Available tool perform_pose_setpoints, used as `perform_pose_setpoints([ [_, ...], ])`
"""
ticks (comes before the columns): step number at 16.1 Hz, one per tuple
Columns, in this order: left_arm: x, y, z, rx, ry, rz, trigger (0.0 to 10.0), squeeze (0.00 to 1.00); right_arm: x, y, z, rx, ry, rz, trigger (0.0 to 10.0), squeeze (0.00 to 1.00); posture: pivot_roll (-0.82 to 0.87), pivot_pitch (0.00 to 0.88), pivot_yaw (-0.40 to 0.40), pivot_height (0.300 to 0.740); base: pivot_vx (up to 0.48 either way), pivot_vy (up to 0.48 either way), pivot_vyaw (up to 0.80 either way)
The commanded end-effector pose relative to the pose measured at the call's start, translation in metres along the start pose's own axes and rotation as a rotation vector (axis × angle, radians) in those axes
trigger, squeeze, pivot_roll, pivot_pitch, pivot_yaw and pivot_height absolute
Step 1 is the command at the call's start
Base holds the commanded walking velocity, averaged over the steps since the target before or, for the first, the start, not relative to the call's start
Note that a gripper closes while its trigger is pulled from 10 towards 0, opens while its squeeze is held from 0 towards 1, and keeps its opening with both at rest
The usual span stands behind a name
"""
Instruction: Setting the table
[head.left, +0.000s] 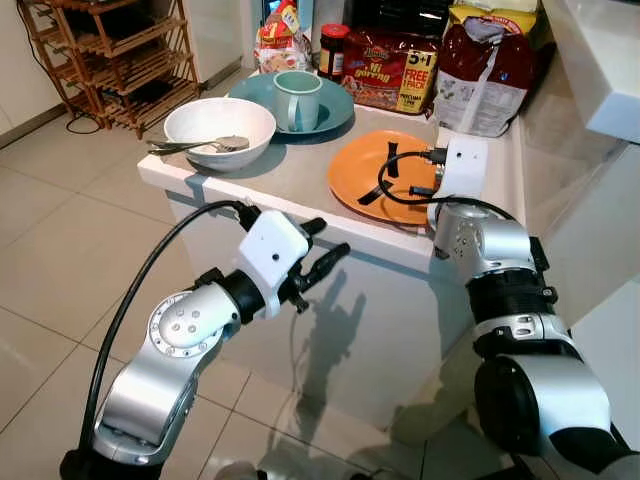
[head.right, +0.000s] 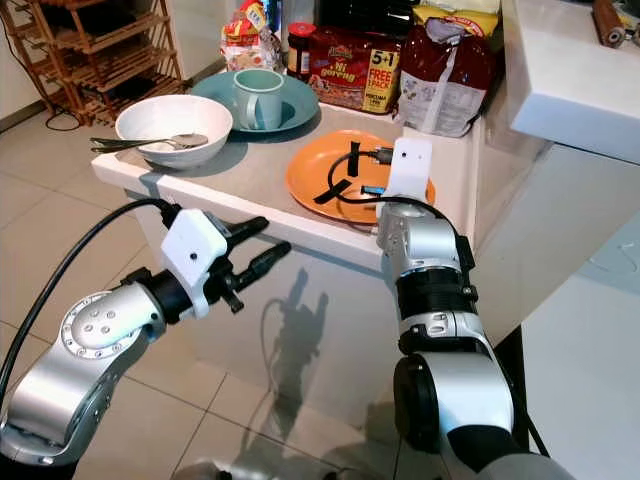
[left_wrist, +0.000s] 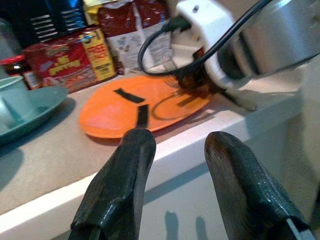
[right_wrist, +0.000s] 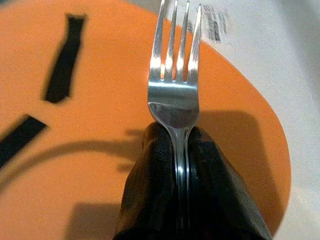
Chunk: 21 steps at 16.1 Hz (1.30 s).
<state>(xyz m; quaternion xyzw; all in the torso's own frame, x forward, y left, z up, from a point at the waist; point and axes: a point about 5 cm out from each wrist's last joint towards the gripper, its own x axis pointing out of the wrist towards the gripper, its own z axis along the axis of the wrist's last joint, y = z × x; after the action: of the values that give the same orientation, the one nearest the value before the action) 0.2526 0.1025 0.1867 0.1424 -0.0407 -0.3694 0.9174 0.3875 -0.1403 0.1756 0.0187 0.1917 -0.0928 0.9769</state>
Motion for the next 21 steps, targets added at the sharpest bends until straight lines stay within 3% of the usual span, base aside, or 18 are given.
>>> perform_pose_setpoints([
  [1,0.002,0.006,0.003,0.018,-0.009,0.033,10.0,0.00,-0.007,0.000,0.019,0.005,-0.082,0.021,0.0,0.00,0.15,0.000,-0.069,0.740,0.000,0.000,0.00],
  [4,0.004,0.017,0.005,0.014,-0.013,0.101,10.0,0.00,-0.024,0.001,0.039,0.044,-0.279,0.134,0.0,0.00,0.15,0.000,-0.065,0.740,0.000,0.000,0.00],
  [6,0.005,0.026,0.004,0.026,-0.015,0.202,10.0,0.00,-0.041,0.007,0.041,0.002,-0.387,0.298,0.0,0.00,0.14,0.000,-0.065,0.740,0.000,0.000,0.00],
  [9,0.002,0.038,0.005,0.018,-0.029,0.332,10.0,0.00,-0.069,0.010,0.046,-0.019,-0.543,0.436,0.0,0.00,0.13,0.000,-0.065,0.740,0.000,0.000,0.00],
  [10,0.000,0.041,0.005,-0.022,-0.042,0.401,10.0,0.00,-0.085,0.007,0.038,0.005,-0.608,0.486,10.0,0.00,0.12,0.000,-0.059,0.740,0.000,0.000,0.00],
  [11,0.000,0.042,0.005,-0.025,-0.047,0.415,10.0,0.00,-0.089,0.006,0.034,0.008,-0.616,0.500,10.0,0.00,0.11,0.000,-0.057,0.740,0.000,0.000,0.00],
  [13,0.003,0.029,0.003,-0.010,-0.050,0.363,10.0,0.00,-0.101,-0.003,-0.006,0.015,-0.569,0.551,10.0,0.00,0.11,0.000,-0.056,0.740,0.000,0.000,0.00],
  [15,0.006,0.029,0.003,-0.014,-0.050,0.354,10.0,0.00,-0.098,-0.008,-0.018,0.030,-0.531,0.528,10.0,0.00,0.10,0.000,-0.056,0.740,-0.373,0.000,0.00],
  [18,0.009,0.033,-0.002,-0.010,-0.038,0.369,10.0,0.00,-0.098,-0.016,-0.026,0.022,-0.517,0.469,10.0,0.00,0.09,0.000,-0.052,0.740,-0.354,0.000,0.00],
  [21,0.017,0.041,-0.017,-0.016,0.039,0.414,10.0,0.00,-0.093,-0.024,-0.028,0.057,-0.525,0.376,10.0,0.00,0.08,0.000,-0.034,0.740,0.000,0.000,0.00],
])
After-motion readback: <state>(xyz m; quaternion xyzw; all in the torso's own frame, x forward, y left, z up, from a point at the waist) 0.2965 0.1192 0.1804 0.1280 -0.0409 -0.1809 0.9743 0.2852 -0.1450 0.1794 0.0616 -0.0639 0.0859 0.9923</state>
